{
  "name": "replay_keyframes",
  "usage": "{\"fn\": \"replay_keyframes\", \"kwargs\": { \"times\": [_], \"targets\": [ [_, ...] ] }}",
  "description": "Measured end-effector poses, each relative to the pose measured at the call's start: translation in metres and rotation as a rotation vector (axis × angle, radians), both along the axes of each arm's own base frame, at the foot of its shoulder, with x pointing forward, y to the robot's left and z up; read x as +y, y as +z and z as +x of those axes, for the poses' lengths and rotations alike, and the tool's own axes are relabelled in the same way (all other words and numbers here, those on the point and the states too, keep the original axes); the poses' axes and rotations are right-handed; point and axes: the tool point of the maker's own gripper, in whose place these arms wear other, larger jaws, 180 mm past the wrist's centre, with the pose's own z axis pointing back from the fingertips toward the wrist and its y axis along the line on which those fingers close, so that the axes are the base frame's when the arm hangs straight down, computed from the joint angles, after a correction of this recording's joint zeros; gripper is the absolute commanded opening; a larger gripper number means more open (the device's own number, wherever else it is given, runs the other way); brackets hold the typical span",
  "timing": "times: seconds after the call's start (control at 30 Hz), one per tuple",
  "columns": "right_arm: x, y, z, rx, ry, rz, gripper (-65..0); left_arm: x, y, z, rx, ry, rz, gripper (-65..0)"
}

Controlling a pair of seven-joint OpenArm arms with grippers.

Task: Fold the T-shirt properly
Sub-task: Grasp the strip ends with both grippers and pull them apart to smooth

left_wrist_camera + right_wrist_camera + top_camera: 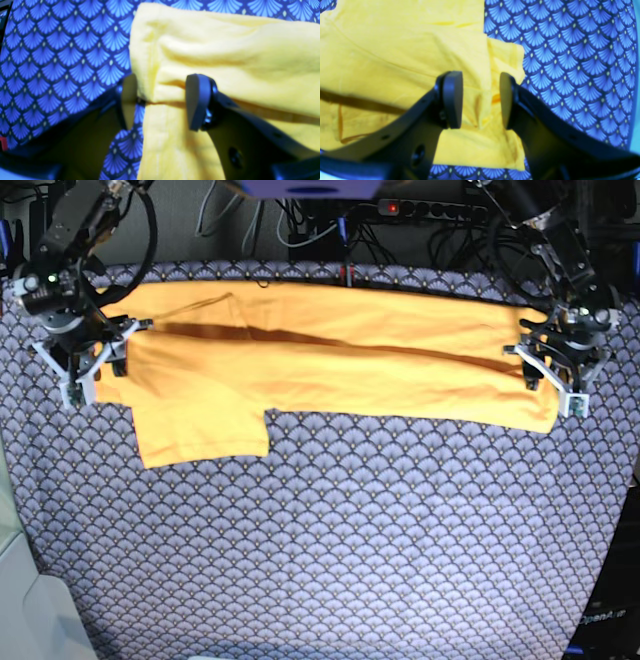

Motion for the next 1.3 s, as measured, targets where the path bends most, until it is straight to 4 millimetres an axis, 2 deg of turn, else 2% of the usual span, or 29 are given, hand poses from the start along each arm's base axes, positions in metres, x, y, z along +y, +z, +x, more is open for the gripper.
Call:
{"fn": "replay_keyframes", "kwargs": {
  "times": [0.27, 0.67, 0.87, 1.07, 1.17, 1.3],
  "targets": [
    [-0.031, -0.025, 0.000, 0.060, -0.073, 0.034, -39.3, 0.000, 0.000, 0.000, 0.000, 0.000, 0.001, -33.8],
    [-0.026, -0.030, -0.002, 0.071, -0.073, 0.049, -39.3, -0.001, 0.001, 0.002, -0.005, 0.000, 0.000, -33.8],
    [-0.010, -0.031, 0.005, 0.072, -0.025, 0.060, -39.3, -0.001, 0.000, 0.002, -0.003, 0.001, -0.003, -33.8],
    [-0.005, -0.033, 0.004, 0.075, -0.024, 0.072, -40.1, -0.001, 0.000, 0.001, -0.003, 0.001, -0.003, -33.8],
    [-0.005, -0.033, 0.004, 0.075, -0.024, 0.072, -45.5, -0.001, 0.000, 0.001, -0.003, 0.001, -0.002, -33.8],
    [-0.005, -0.033, 0.004, 0.074, -0.025, 0.072, -64.2, -0.001, 0.000, 0.002, -0.003, 0.001, -0.002, -33.8]
  ]
}}
